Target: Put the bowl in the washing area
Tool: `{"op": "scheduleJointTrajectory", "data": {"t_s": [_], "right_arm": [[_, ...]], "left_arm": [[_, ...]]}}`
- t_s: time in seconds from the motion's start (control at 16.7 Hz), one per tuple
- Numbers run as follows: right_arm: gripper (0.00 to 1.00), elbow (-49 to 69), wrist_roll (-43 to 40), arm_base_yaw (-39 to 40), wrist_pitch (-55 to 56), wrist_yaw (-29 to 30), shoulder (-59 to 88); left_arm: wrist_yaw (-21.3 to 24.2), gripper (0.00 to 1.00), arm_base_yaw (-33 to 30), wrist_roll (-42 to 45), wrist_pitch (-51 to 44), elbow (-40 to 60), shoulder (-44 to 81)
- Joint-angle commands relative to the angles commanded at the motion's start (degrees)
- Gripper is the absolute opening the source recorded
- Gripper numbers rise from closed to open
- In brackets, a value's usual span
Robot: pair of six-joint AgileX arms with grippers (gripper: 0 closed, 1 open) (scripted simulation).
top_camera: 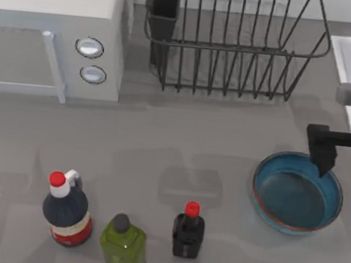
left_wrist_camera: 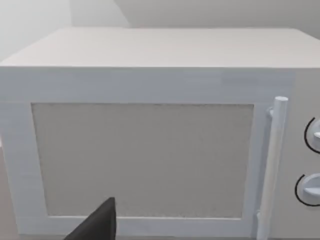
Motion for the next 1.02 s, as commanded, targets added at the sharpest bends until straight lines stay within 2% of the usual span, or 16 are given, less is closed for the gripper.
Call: {"op": "scheduleJointTrajectory", "data": {"t_s": [0.3, 0.66, 1.02], "right_arm": [[1.00, -8.8, 0.3, 0.2, 13.6, 0.0, 4.3], [1.00, -10.3, 0.4, 0.3, 15.5, 0.0, 5.1], [0.55, -10.3, 0.4, 0.3, 15.5, 0.0, 5.1]], "left_arm": [[0.0, 1.00, 0.0, 0.0, 0.0, 0.0, 0.0], [0.0, 1.00, 0.0, 0.0, 0.0, 0.0, 0.0], [0.0, 1.00, 0.0, 0.0, 0.0, 0.0, 0.0]]}}
